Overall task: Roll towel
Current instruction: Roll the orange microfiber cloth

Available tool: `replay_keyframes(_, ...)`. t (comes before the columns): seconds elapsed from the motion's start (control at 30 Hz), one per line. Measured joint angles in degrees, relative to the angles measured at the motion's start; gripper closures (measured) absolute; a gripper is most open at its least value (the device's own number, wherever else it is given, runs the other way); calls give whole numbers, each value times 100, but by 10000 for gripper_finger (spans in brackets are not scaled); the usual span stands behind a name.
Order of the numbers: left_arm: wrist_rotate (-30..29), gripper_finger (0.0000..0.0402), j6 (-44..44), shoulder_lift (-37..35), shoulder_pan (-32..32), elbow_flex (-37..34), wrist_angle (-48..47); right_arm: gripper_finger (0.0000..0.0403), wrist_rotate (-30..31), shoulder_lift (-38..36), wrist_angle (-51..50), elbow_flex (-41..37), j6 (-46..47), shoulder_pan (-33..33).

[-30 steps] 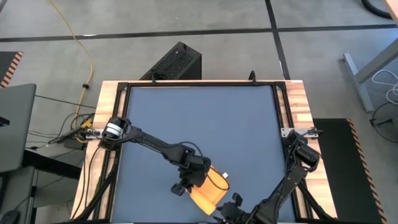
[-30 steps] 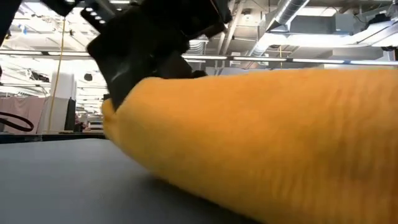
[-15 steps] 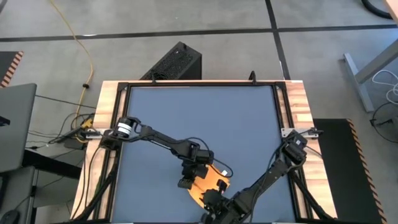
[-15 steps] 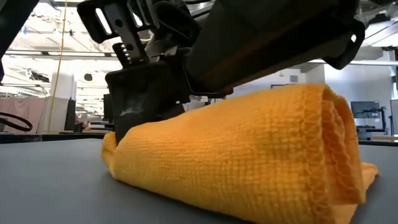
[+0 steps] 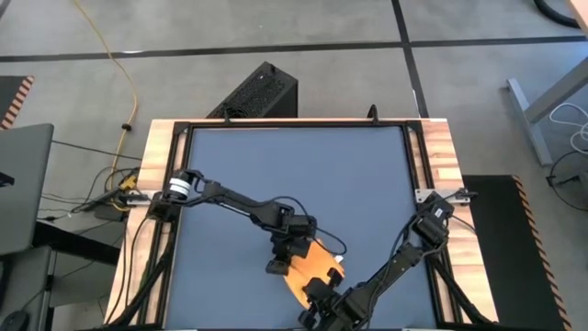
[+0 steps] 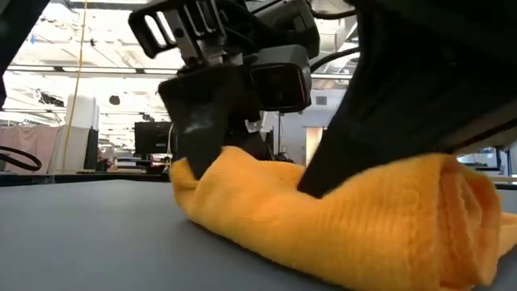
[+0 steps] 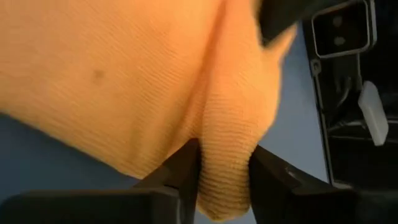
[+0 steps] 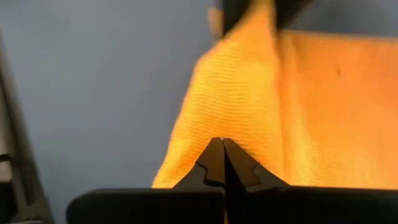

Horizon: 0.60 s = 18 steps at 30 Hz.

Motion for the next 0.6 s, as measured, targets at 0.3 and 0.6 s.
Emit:
replay_keyframes(0.3, 98, 263, 641, -66, 199, 46, -798, 383, 219, 236, -271, 14, 1356, 104)
replay_keyframes(0.6, 59, 263, 1448, -616, 419, 44, -1220, 384, 328, 249, -345, 9, 1611, 169)
